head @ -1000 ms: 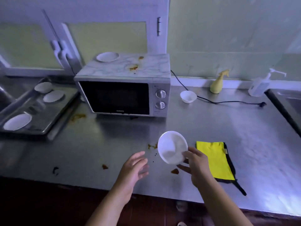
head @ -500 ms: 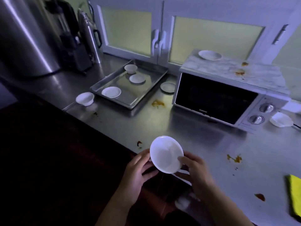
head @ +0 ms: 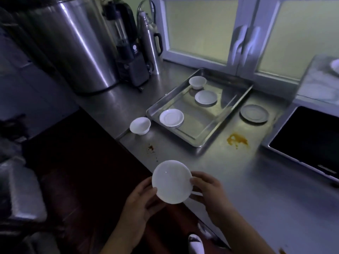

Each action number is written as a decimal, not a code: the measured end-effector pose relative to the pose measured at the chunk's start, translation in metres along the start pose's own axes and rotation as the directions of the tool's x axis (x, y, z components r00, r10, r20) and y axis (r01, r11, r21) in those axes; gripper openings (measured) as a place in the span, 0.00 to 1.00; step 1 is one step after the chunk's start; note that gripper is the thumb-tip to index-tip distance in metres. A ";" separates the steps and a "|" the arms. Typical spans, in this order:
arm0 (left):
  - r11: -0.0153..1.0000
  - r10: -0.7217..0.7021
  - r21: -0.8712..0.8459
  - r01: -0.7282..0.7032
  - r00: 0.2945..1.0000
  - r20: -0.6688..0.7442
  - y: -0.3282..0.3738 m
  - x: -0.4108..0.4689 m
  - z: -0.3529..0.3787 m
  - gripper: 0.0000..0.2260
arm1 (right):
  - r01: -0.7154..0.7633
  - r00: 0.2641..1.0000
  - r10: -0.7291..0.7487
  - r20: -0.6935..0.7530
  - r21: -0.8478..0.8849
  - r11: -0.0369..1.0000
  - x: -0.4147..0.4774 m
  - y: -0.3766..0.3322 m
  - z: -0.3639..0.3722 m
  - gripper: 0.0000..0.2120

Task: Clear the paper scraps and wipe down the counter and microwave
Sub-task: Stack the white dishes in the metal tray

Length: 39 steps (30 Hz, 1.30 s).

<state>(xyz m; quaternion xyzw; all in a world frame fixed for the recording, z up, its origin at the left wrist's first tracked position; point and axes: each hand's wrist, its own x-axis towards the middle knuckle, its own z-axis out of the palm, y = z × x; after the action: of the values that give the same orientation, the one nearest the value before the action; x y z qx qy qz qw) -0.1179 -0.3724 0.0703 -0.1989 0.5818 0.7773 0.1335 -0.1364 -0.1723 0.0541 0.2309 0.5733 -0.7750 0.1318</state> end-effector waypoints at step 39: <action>0.652 -0.233 0.738 -0.173 0.881 0.413 0.161 0.488 -0.129 0.23 | -0.260 0.790 0.325 -0.520 0.196 0.945 0.314 -0.062 0.281 0.10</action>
<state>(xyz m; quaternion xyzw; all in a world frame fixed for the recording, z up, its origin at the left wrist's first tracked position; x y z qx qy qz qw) -0.6006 -0.5535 -0.0506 0.0610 0.7974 0.4842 0.3550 -0.4927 -0.4011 0.0119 0.5351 0.4989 -0.6783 0.0683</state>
